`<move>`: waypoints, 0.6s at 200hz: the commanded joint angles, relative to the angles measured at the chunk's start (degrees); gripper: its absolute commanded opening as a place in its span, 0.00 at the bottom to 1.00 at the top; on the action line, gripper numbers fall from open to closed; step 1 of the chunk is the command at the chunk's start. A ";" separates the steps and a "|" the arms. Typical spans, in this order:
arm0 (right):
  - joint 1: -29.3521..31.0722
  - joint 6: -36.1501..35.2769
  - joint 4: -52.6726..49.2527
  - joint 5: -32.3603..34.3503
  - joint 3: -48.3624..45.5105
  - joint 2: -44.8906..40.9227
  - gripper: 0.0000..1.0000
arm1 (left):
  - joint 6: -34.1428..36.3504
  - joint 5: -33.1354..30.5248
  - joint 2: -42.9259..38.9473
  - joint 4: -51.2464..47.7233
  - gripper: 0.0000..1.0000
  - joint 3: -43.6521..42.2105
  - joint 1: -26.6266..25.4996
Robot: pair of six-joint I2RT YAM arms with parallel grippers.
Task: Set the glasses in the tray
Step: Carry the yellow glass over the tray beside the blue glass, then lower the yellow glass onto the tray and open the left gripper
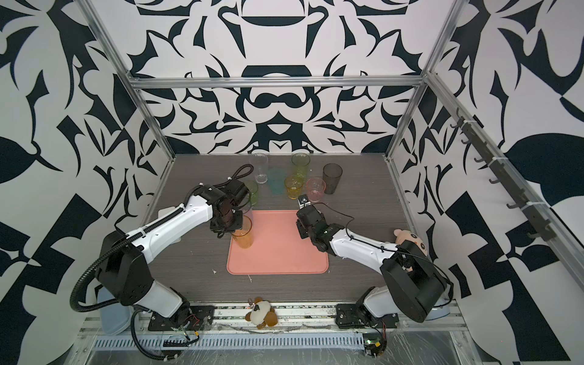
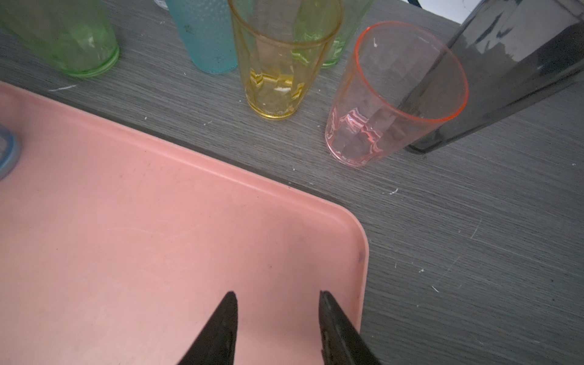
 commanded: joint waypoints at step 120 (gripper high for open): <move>-0.09 -0.30 -0.32 0.98 2.25 -0.02 0.46 | -2.10 0.33 -0.91 -3.76 0.01 0.78 0.04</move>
